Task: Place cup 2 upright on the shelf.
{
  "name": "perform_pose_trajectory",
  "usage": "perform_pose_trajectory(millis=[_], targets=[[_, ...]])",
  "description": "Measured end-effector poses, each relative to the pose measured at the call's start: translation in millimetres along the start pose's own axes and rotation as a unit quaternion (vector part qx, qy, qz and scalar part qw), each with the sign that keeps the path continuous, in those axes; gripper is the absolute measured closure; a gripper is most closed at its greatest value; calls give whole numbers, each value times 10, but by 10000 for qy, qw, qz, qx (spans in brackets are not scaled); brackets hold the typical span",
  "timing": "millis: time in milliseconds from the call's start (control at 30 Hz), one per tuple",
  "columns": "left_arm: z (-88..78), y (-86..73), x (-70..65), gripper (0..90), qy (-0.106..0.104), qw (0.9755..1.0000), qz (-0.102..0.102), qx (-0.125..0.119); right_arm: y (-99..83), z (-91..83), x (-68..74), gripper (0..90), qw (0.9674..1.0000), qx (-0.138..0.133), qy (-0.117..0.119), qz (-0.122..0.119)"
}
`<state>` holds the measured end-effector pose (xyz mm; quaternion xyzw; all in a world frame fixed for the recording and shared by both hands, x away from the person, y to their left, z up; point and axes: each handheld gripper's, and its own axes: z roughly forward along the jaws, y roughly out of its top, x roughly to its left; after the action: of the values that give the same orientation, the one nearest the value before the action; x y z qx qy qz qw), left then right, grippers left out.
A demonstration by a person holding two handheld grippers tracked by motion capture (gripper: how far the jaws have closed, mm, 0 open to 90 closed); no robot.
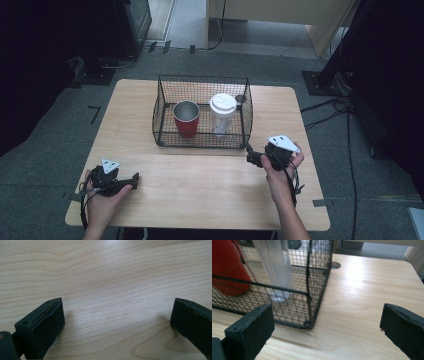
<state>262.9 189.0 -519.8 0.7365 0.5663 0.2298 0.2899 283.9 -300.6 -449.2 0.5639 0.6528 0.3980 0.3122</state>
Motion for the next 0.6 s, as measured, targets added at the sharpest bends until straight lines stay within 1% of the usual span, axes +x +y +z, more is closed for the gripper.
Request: perform_pose_trajectory(millis=[433, 600], targets=[[0, 0, 0, 0, 2, 10000, 0, 1, -294, -119, -339, 0, 9992, 205, -282, 175], [0, 0, 0, 0, 2, 10000, 1, 2, -396, -184, -477, 0, 9986, 204, -397, 275]])
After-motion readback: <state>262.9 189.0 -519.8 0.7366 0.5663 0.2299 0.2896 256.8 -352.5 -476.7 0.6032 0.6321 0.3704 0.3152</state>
